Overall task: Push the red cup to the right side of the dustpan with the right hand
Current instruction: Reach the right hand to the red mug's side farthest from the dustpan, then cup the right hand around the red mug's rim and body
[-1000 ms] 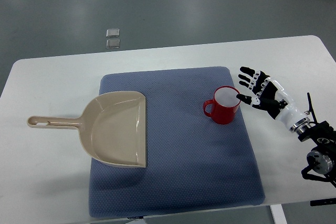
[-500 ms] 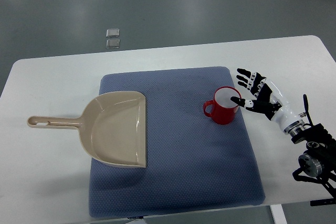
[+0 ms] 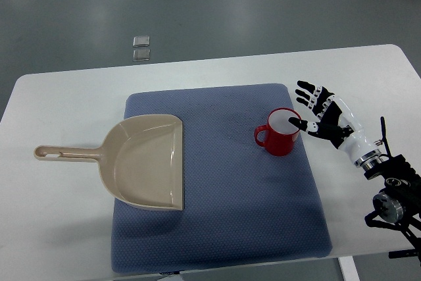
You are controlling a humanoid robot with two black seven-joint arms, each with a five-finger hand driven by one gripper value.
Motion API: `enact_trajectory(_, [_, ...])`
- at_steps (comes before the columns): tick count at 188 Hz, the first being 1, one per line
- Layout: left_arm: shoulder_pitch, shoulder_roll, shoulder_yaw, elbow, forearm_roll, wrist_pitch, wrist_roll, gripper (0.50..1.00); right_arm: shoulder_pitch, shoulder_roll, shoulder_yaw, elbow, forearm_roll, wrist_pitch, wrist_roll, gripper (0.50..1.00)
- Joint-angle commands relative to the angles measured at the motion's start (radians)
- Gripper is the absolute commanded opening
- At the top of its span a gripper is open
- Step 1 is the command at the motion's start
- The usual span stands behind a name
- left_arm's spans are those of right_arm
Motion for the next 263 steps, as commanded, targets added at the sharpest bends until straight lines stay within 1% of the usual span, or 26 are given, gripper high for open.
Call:
enact_trajectory(1, [0.0, 0.0, 0.0, 0.0, 0.0, 0.0, 0.0, 1.0, -0.007, 0.005, 0.0, 0.021, -0.001, 0.0, 0.0, 0.926])
enact_trajectory(23, [0.0, 0.0, 0.0, 0.0, 0.0, 0.0, 0.0, 1.0, -0.01, 0.01, -0.002, 0.047, -0.024, -0.002, 0.0, 0.928])
enact_trajectory(57, [0.0, 0.0, 0.0, 0.0, 0.0, 0.0, 0.0, 1.0, -0.027, 0.033, 0.0, 0.047, -0.106, -0.014, 0.0, 0.928])
enact_trajectory(111, [0.0, 0.0, 0.0, 0.0, 0.0, 0.0, 0.0, 1.0, -0.031, 0.033, -0.002, 0.044, -0.145, -0.057, 0.0, 0.928])
enact_trajectory(164, [0.0, 0.0, 0.0, 0.0, 0.0, 0.0, 0.0, 1.0, -0.031, 0.034, -0.005, 0.042, -0.16, -0.06, 0.0, 0.928])
enact_trajectory(188, [0.0, 0.0, 0.0, 0.0, 0.0, 0.0, 0.0, 1.0, -0.028, 0.034, -0.005, 0.035, -0.2, -0.106, 0.0, 0.928])
enact_trajectory(217, [0.0, 0.0, 0.0, 0.0, 0.0, 0.0, 0.0, 1.0, -0.025, 0.037, -0.006, 0.027, -0.2, -0.115, 0.0, 0.926])
enact_trajectory(240, [0.0, 0.0, 0.0, 0.0, 0.0, 0.0, 0.0, 1.0, -0.025, 0.039, -0.013, 0.026, -0.2, -0.144, 0.0, 0.926])
enact_trajectory(263, [0.0, 0.0, 0.0, 0.0, 0.0, 0.0, 0.0, 1.0, -0.025, 0.04, -0.019, 0.026, -0.2, -0.144, 0.0, 0.928])
